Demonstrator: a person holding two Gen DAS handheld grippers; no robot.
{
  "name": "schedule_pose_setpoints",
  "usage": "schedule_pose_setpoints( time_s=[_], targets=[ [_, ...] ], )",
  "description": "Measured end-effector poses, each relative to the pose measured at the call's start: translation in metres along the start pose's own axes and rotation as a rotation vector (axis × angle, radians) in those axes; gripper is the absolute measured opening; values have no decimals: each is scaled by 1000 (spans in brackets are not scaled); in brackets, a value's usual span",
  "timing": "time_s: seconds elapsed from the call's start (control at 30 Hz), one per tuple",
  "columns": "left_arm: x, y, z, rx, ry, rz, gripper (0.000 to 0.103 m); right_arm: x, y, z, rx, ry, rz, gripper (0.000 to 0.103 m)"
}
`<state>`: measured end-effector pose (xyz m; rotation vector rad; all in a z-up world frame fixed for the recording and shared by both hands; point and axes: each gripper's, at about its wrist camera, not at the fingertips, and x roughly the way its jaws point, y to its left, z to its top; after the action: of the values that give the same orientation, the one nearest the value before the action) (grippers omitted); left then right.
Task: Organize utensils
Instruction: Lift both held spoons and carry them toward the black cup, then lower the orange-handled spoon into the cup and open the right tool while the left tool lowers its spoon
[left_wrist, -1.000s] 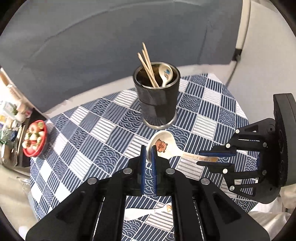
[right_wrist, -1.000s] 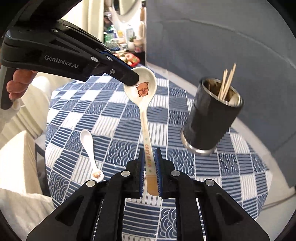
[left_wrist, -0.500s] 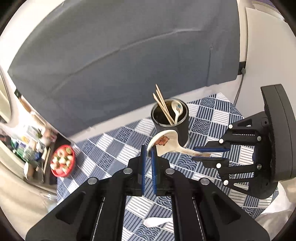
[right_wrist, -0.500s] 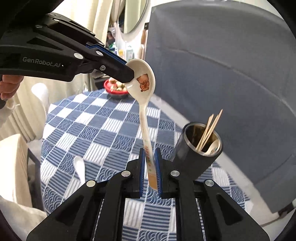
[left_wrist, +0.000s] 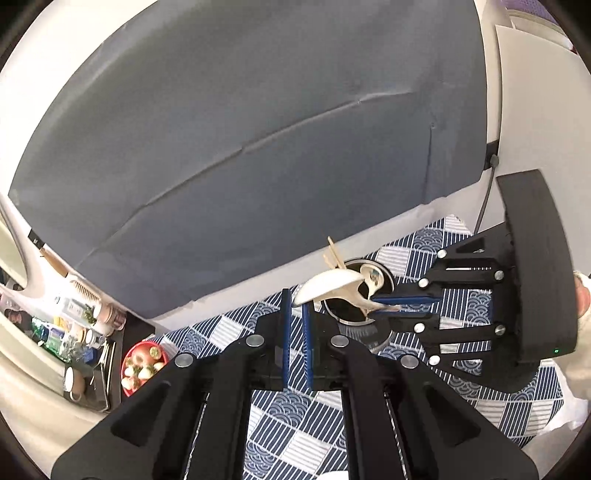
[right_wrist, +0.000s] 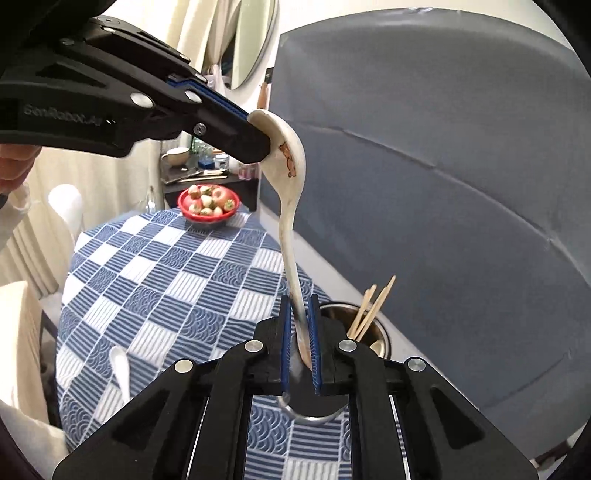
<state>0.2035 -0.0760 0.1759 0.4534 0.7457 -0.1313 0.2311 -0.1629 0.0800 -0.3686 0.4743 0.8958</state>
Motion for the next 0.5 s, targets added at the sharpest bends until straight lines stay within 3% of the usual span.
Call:
schedule_pose_setpoints(
  time_s=[0.5],
  targets=[
    [48, 18, 14, -18, 8, -52, 7, 51, -28, 1, 3, 31, 71, 7]
  ],
)
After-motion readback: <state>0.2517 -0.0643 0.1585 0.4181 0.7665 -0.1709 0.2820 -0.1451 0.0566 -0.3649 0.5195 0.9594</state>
